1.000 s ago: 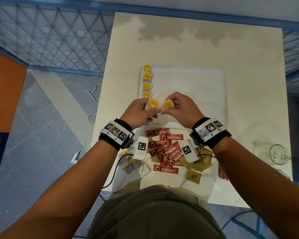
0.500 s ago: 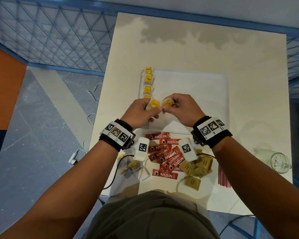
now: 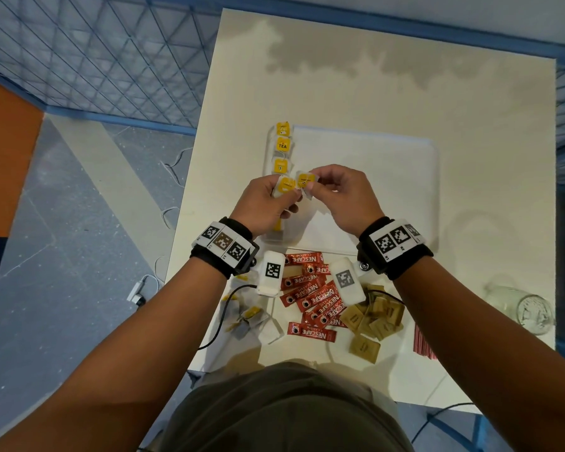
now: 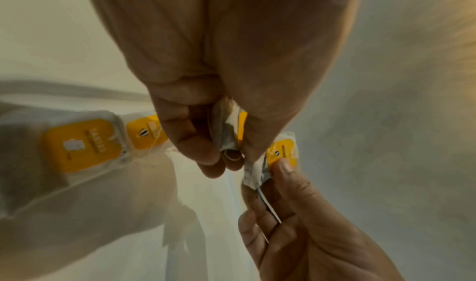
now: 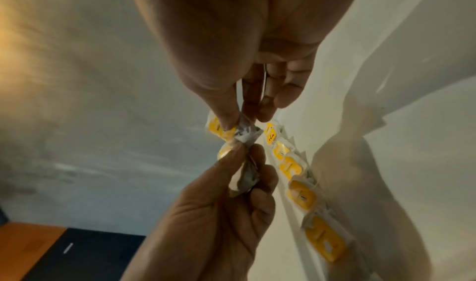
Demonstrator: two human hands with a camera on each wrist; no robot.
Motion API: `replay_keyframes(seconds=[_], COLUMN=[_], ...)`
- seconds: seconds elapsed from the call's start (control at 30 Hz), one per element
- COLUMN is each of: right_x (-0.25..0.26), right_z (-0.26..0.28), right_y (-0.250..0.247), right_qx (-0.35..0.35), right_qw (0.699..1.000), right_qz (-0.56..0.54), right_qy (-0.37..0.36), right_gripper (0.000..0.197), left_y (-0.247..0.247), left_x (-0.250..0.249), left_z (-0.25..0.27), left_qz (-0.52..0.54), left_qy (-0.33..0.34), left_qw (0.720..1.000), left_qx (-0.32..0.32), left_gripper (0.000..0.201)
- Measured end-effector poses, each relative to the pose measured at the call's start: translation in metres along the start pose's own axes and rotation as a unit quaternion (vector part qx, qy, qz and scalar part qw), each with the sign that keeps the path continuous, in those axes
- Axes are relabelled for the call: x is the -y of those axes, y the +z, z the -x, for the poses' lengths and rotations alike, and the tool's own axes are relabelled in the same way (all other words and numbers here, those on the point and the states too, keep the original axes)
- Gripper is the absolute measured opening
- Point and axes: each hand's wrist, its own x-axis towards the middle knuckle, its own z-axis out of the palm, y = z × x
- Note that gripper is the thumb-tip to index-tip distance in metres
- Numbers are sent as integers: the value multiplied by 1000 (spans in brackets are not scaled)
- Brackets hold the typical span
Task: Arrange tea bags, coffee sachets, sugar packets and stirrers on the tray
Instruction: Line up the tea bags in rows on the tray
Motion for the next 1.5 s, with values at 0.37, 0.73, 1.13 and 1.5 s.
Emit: replay_keyframes(seconds=[0.37,0.73,1.13,1.5], right_x=[-5,-31,-36,-35], right_z=[-52,-138,-160,-162], right_y=[-2,7,13,13], right_qx=[-59,-88,-112,-112], right_qw=[998,991,970,965], right_qz=[9,84,209,231], right_qy=[-17,51,55,58], right_gripper=[3,6,8,11], left_y=[-11,-17,-25,-26], left_x=[-11,-9,-9,-4], left_z=[-23,-38,-40,-44], left_qz=[28,71,26,15], left_qy=[-39,-69,-67,-65], left_qw=[998,993,995,996], left_qx=[-32,-63,-75,-64], left_gripper=[27,24,20,13])
